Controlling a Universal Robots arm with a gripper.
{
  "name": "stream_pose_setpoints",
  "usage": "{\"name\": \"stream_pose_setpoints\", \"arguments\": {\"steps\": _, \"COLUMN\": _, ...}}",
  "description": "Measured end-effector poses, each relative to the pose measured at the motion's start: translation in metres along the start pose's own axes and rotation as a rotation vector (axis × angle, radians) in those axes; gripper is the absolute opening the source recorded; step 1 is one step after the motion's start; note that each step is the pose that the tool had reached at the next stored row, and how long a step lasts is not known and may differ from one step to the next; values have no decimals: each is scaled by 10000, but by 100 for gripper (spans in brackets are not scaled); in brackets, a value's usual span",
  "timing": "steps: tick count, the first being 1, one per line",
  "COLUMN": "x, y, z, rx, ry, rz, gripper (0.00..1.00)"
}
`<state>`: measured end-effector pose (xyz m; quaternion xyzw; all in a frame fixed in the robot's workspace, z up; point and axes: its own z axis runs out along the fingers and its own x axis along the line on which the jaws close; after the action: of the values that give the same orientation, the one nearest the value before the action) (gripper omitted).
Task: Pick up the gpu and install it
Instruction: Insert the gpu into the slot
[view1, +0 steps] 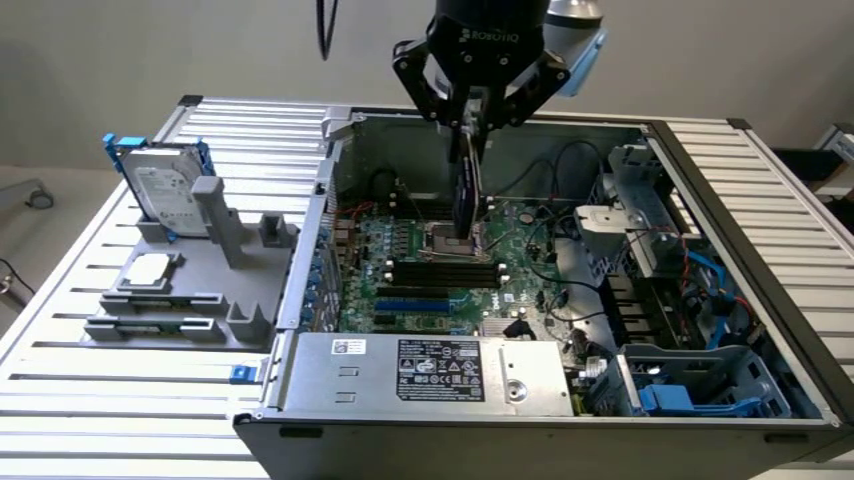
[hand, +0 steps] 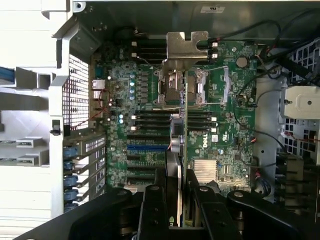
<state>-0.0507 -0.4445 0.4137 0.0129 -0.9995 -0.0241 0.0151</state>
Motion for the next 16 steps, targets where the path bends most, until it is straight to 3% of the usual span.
{"name": "stream_pose_setpoints", "arguments": {"steps": 16, "x": -4, "y": -7, "z": 142, "rx": 87, "ry": 65, "rz": -2905, "gripper": 26}}
